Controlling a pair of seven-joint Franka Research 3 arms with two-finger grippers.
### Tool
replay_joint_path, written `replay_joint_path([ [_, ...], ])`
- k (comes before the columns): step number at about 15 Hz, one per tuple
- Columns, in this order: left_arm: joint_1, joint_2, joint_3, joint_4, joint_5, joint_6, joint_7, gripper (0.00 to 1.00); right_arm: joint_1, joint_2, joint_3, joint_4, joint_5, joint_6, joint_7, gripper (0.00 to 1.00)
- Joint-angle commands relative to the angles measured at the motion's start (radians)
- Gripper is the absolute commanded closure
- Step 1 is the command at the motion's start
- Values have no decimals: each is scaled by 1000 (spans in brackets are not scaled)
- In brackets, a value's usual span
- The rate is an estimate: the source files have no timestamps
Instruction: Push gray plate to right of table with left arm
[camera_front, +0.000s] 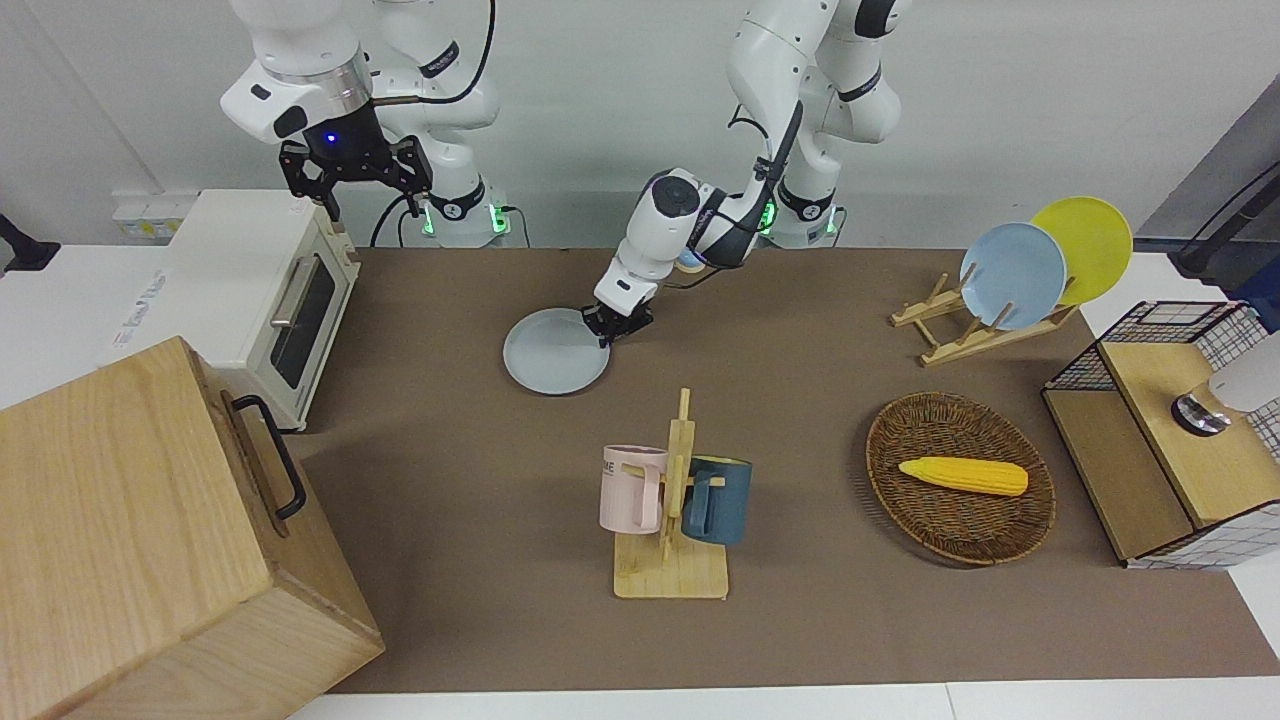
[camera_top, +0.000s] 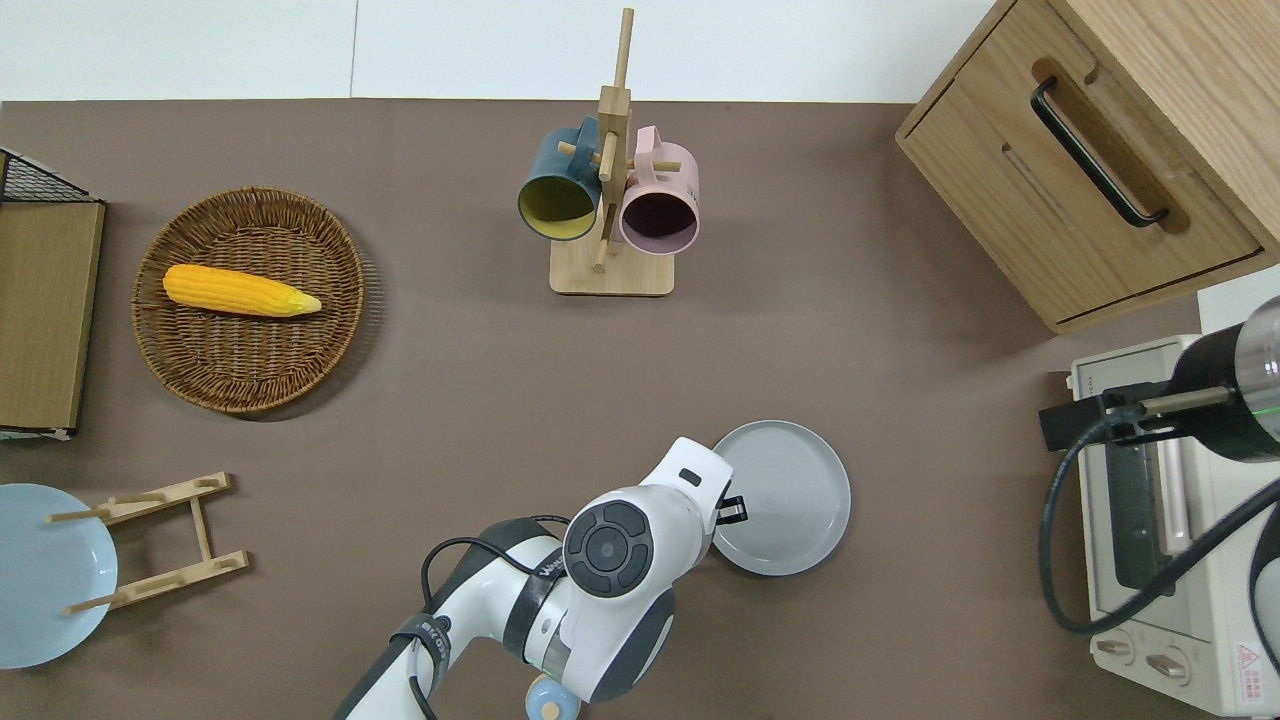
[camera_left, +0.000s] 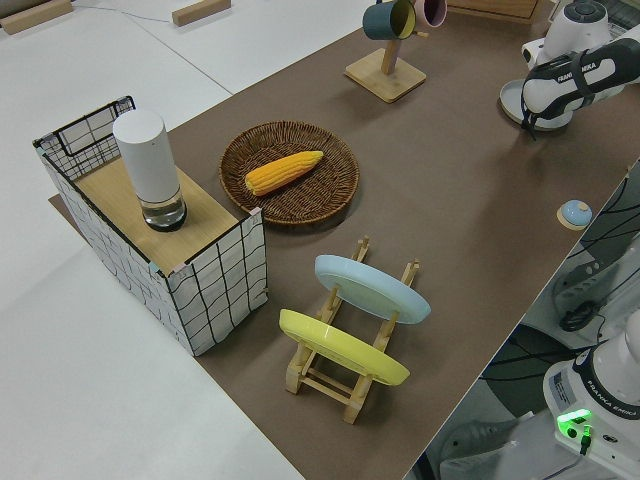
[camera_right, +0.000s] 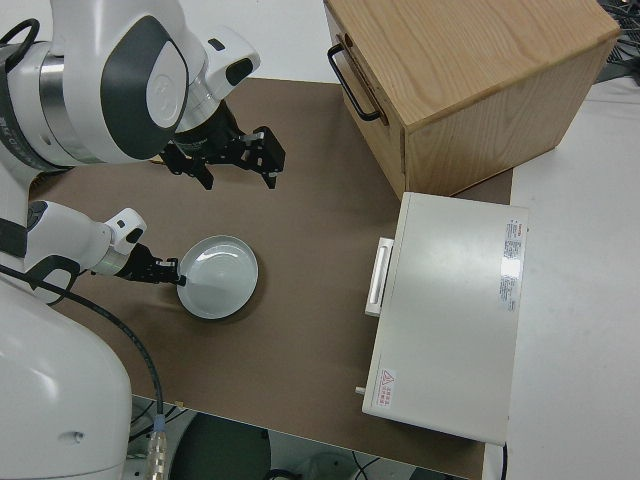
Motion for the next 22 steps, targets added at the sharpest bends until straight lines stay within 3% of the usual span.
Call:
replay_joint_path([
  [1,-36,105,5,31,-3,50,-10,789,-24,-9,19,0,-8,-14,-8,5],
  [2,-37,104,6,31,0,50,-10,532,-24,-9,19,0,-10,-14,-8,5],
  [3,-37,101,6,31,0,48,-8,341,-24,-9,19,0,-10,-14,-8,5],
  [5,-33,86,9,28,5,34,-2,40,-24,-11,19,0,-8,-14,-8,5],
  [9,-28,61,14,17,58,22,6,7,-24,-9,19,0,-10,-14,-8,5],
  [13,7,-26,43,17,86,-140,99,7,-24,-9,19,0,-8,-14,-8,5],
  [17,96,-98,43,17,86,-301,245,7,-24,-9,19,0,-8,-14,-8,5],
  [22,266,-230,43,19,86,-508,443,7,-24,-9,19,0,-8,-14,-8,5],
])
